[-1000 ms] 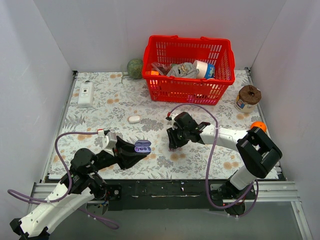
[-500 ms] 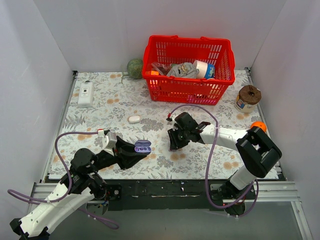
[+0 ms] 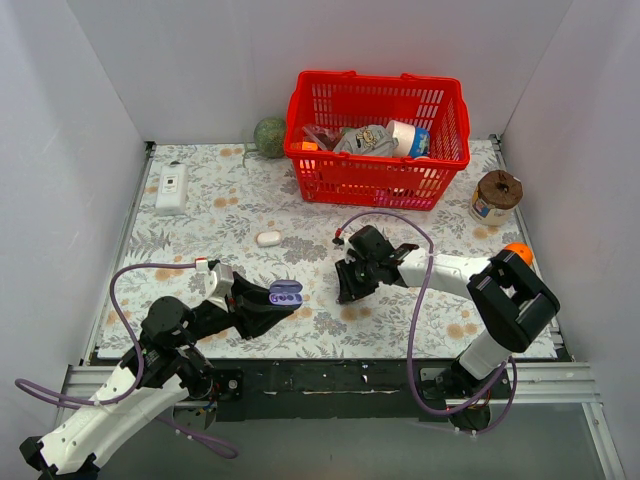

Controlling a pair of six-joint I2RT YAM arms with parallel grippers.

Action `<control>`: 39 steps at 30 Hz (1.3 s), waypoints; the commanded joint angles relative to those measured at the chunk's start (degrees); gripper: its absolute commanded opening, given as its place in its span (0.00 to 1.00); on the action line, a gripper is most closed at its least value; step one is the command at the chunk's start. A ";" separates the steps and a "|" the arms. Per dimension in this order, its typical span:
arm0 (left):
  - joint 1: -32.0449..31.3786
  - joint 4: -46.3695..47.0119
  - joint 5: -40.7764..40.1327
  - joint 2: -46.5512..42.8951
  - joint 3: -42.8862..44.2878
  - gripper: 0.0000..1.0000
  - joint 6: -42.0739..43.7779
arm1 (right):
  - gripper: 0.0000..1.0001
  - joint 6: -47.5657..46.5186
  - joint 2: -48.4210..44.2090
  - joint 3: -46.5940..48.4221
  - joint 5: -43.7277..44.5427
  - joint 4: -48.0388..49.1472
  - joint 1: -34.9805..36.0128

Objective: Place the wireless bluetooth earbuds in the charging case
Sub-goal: Adjust the earbud at the center of the board.

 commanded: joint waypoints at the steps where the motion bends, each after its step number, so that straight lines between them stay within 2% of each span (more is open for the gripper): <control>1: -0.14 1.77 0.05 -0.03 -0.46 0.00 -0.23 | 0.39 1.42 0.24 0.02 -0.65 0.30 -0.30; 3: -0.23 1.77 0.14 -0.21 -0.46 0.00 -0.23 | 0.44 1.60 -0.03 0.46 -0.03 0.04 -0.30; 7: -0.14 1.77 0.05 -0.29 -0.55 0.00 -0.31 | 0.47 0.99 -0.21 3.00 1.37 -2.68 -0.30; 17: -0.14 1.77 -0.04 -0.73 -0.81 0.00 -0.40 | 0.44 -1.04 3.48 8.45 3.49 -6.73 -0.56; 26: -0.14 1.59 -0.21 -0.73 -0.64 0.00 -0.31 | 0.40 -1.65 5.07 8.72 2.26 -7.52 -0.83; 34: -0.14 1.59 -0.04 -0.12 -0.64 0.00 -0.14 | 0.32 -1.91 5.24 8.02 1.73 -7.78 -0.74; 39: -0.14 1.68 -0.12 0.06 -0.55 0.00 -0.14 | 0.19 -2.00 5.16 7.76 1.11 -8.31 -0.83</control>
